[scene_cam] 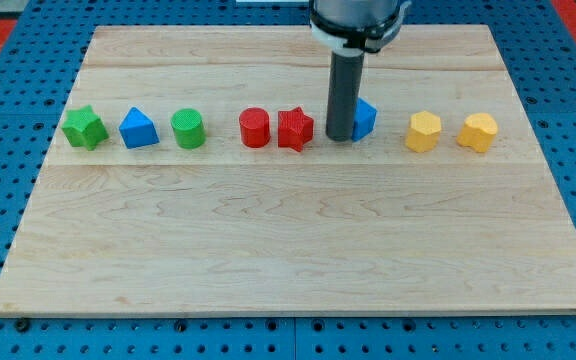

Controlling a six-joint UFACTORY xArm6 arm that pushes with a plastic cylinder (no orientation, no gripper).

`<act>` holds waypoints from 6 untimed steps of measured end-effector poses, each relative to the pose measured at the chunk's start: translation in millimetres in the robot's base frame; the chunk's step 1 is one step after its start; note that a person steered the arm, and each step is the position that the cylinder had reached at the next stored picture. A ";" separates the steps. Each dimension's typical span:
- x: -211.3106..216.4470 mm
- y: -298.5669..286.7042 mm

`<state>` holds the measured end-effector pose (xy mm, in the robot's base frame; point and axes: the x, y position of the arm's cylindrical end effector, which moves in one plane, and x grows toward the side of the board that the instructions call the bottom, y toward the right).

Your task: Push the blue cube diagonal to the red star

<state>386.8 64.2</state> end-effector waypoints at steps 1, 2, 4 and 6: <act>-34.0 21.1; -43.5 44.6; -43.7 71.7; -79.2 87.6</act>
